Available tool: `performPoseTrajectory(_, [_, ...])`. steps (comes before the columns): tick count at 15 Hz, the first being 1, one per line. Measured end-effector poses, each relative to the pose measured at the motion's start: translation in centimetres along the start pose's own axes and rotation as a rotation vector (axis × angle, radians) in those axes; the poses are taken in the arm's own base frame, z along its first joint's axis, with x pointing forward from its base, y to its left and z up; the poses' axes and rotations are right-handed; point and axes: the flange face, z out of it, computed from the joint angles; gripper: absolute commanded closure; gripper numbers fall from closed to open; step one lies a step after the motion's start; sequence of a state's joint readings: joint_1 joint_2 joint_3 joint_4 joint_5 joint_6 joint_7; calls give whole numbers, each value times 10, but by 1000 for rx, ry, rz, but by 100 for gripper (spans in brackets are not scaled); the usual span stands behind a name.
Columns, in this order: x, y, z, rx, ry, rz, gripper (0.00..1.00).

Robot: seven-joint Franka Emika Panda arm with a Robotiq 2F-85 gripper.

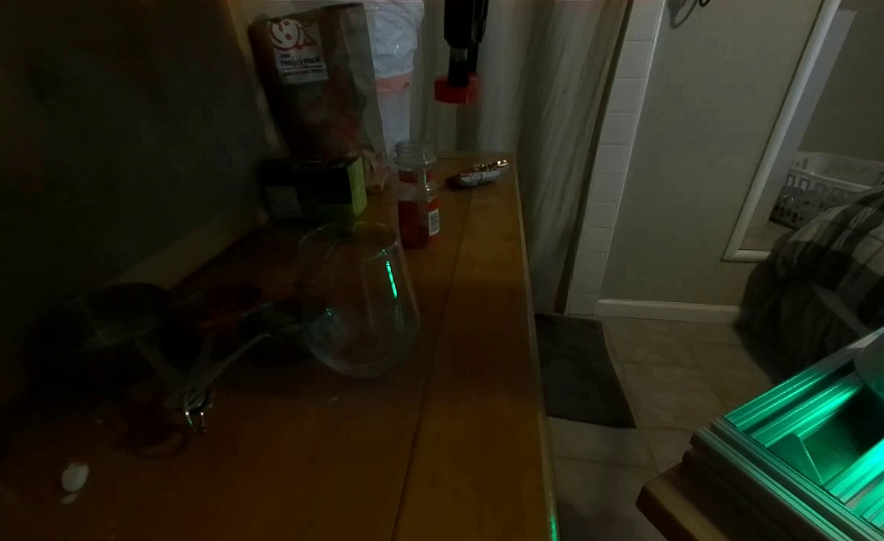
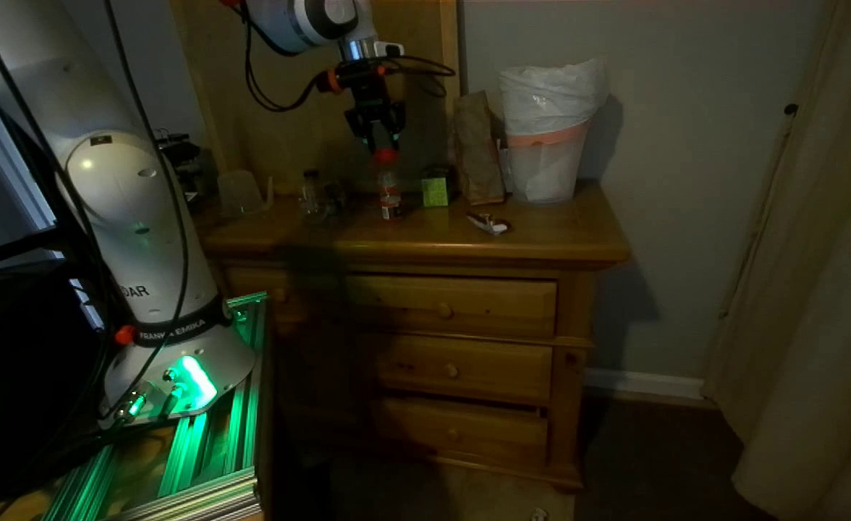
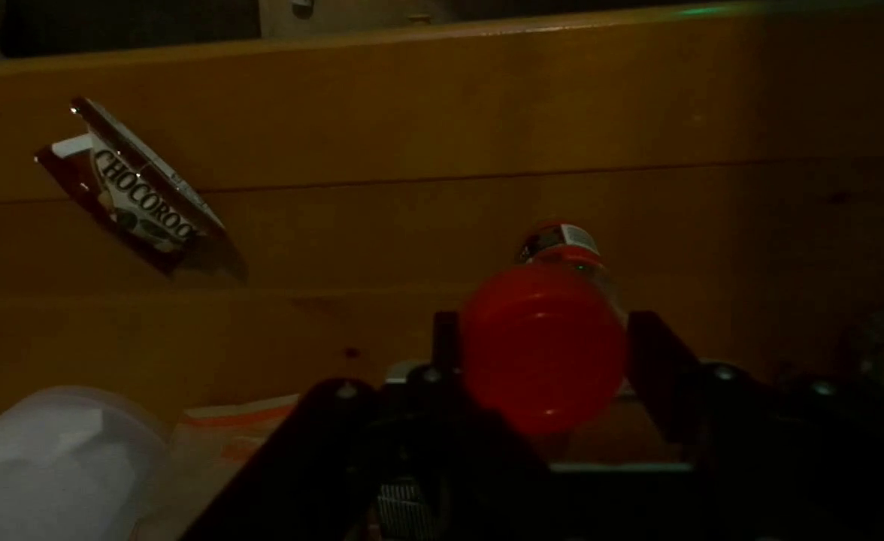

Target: Put the orange lid on the bottle

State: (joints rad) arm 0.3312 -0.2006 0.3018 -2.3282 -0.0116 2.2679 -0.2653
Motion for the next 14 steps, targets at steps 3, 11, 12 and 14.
performPoseTrajectory(3, [11,-4,0,12,4,-26,68])
performPoseTrajectory(11, [35,-23,29,61,-31,-87,68])
performPoseTrajectory(12, [37,-25,31,65,-33,-93,68])
performPoseTrajectory(14, [41,-28,33,70,-34,-101,68])
